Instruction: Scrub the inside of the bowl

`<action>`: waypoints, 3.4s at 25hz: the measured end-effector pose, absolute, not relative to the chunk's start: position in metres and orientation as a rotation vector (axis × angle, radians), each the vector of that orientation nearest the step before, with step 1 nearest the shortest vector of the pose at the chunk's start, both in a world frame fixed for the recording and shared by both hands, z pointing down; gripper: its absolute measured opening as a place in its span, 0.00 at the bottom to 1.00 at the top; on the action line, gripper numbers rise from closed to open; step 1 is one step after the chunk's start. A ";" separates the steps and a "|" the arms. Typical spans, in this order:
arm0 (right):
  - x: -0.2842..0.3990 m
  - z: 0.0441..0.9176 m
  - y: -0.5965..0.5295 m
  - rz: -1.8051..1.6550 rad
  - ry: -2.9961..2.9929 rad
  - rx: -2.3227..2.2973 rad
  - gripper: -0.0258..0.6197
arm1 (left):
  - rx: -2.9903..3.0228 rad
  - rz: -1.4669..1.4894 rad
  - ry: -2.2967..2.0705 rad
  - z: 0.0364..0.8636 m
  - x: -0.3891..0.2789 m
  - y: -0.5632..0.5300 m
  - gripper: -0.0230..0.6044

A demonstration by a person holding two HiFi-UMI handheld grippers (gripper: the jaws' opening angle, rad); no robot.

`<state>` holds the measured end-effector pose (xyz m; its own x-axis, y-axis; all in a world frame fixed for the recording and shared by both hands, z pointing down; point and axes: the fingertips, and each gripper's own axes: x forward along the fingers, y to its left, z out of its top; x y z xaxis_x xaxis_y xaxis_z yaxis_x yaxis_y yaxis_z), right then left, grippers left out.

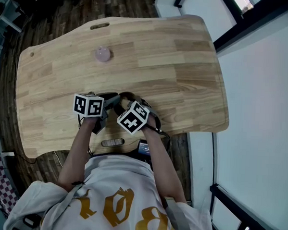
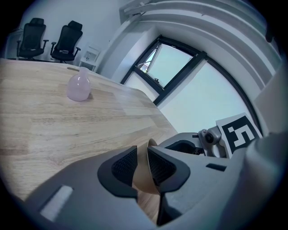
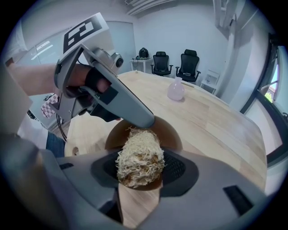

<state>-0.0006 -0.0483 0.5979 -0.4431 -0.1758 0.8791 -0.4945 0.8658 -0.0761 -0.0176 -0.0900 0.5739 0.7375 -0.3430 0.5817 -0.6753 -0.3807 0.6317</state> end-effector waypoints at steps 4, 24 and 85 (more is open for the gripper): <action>-0.003 0.598 -0.043 0.436 -2.032 0.454 0.34 | 1.993 0.446 -0.773 0.574 -0.017 -0.090 0.13; -0.004 0.600 -0.022 0.643 -2.010 0.302 0.34 | 2.023 0.500 -0.798 0.576 -0.020 -0.089 0.13; 0.000 0.600 -0.052 0.521 -1.948 0.546 0.34 | 2.035 0.446 -0.791 0.565 -0.033 -0.093 0.13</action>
